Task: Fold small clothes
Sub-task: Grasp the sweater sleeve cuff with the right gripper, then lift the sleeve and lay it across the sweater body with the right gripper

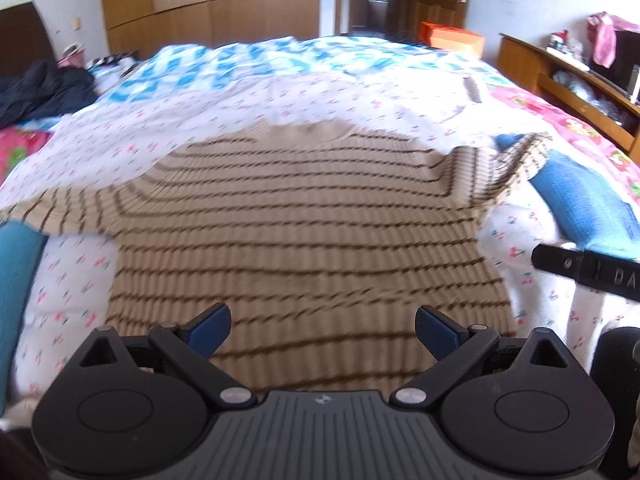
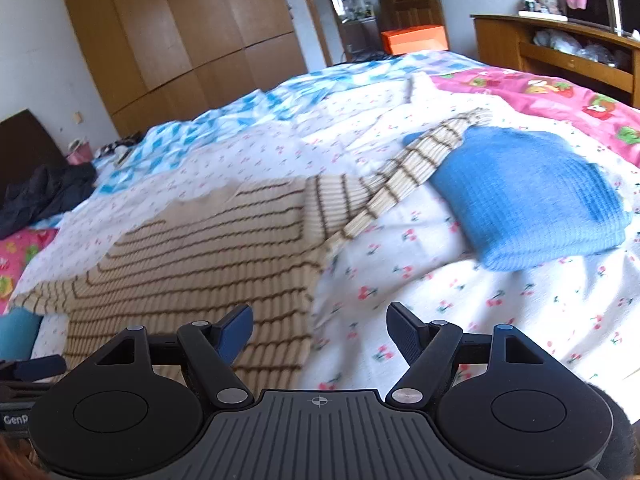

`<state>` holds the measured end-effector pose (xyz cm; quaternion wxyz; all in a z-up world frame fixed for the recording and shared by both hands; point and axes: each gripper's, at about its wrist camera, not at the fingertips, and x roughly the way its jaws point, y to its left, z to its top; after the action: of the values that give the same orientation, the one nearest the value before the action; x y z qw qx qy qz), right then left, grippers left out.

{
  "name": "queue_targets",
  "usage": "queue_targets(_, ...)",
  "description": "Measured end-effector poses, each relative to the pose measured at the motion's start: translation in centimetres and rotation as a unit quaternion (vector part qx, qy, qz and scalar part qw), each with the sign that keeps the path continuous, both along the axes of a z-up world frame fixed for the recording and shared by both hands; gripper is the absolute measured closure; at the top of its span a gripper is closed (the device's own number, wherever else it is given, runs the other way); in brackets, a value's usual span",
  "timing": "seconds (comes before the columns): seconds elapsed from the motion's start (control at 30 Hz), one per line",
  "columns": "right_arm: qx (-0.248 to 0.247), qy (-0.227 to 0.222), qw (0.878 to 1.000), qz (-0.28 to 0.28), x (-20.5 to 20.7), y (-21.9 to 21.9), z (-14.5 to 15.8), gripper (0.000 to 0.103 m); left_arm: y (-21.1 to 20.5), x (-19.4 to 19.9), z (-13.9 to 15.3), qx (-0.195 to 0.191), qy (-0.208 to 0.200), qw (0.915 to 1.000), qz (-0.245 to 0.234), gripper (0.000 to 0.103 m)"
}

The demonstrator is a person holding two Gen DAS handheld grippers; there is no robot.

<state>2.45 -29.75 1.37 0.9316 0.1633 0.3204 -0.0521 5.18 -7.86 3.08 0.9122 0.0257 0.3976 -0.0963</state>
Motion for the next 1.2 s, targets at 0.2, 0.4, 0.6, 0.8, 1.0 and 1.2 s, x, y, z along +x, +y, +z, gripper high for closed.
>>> queue_targets(0.2,0.012,-0.034,0.997,-0.064,2.8,-7.1,2.3,0.028,-4.9,2.9,1.3,0.008,-0.017,0.9984,-0.052,0.000)
queue_targets(0.4,0.022,-0.058,0.993,-0.104,8.1,-12.6,3.4,0.036,-9.7,6.8,1.9,-0.006,-0.026,0.9967,-0.077,0.000)
queue_targets(0.6,0.065,-0.047,0.987,-0.142,14.2,-17.2,2.2,0.044,-13.5,9.7,1.6,-0.017,-0.029,0.9961,-0.081,0.000)
queue_targets(0.8,0.106,-0.010,0.981,-0.161,18.0,-19.9,-0.4,0.044,-15.6,10.7,0.8,-0.022,-0.018,0.9958,-0.087,0.000)
queue_targets(1.0,0.120,0.022,0.980,-0.158,19.9,-20.5,-1.9,0.083,-15.5,10.2,-0.1,-0.018,-0.004,0.9959,-0.088,0.000)
queue_targets(1.2,0.136,-0.001,0.980,-0.147,18.5,-20.5,-0.5,0.092,-13.8,9.9,0.1,-0.029,0.000,0.9968,-0.074,0.000)
